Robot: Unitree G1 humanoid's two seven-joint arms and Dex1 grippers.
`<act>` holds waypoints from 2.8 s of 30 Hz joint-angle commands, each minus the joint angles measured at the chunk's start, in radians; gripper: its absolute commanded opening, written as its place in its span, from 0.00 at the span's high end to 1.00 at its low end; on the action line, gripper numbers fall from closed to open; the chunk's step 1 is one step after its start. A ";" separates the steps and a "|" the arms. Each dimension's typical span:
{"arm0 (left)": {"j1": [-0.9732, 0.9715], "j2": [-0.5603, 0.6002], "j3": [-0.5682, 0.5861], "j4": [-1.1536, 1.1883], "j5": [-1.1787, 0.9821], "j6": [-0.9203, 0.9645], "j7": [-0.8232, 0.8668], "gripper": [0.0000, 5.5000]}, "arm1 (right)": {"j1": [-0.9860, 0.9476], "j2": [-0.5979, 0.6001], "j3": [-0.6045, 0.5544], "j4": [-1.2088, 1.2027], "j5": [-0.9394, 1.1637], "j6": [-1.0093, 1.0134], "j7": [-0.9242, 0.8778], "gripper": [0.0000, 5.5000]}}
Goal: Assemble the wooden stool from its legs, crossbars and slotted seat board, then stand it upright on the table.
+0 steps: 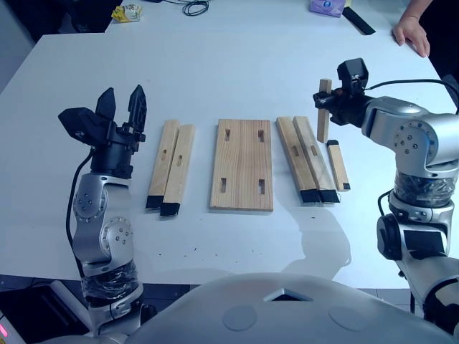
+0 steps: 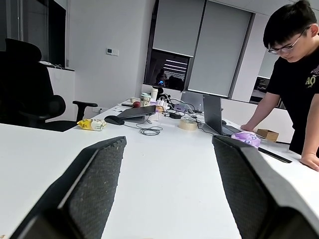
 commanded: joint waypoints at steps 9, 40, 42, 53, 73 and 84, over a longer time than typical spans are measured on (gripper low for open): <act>0.026 0.014 0.002 -0.009 0.008 0.007 0.014 0.42 | 0.015 0.045 -0.026 -0.021 -0.029 0.094 -0.004 0.92; -0.028 0.055 0.000 0.049 -0.011 0.020 -0.012 0.42 | 0.068 0.128 -0.021 -0.009 -0.134 -0.070 -0.029 0.92; -0.031 0.055 -0.002 0.051 -0.010 0.019 -0.011 0.42 | 0.073 0.133 -0.024 -0.005 -0.137 -0.075 -0.034 0.92; -0.040 0.066 0.003 0.057 -0.015 0.027 -0.016 0.42 | 0.128 0.177 -0.038 0.020 -0.164 -0.149 -0.063 0.92; -0.092 0.090 -0.002 0.096 -0.024 0.051 -0.039 0.42 | 0.420 0.193 -0.052 0.052 -0.172 -0.753 0.079 0.92; -0.117 0.109 0.001 0.112 -0.034 0.079 -0.051 0.42 | 0.590 0.192 -0.046 0.077 -0.173 -0.972 0.144 0.92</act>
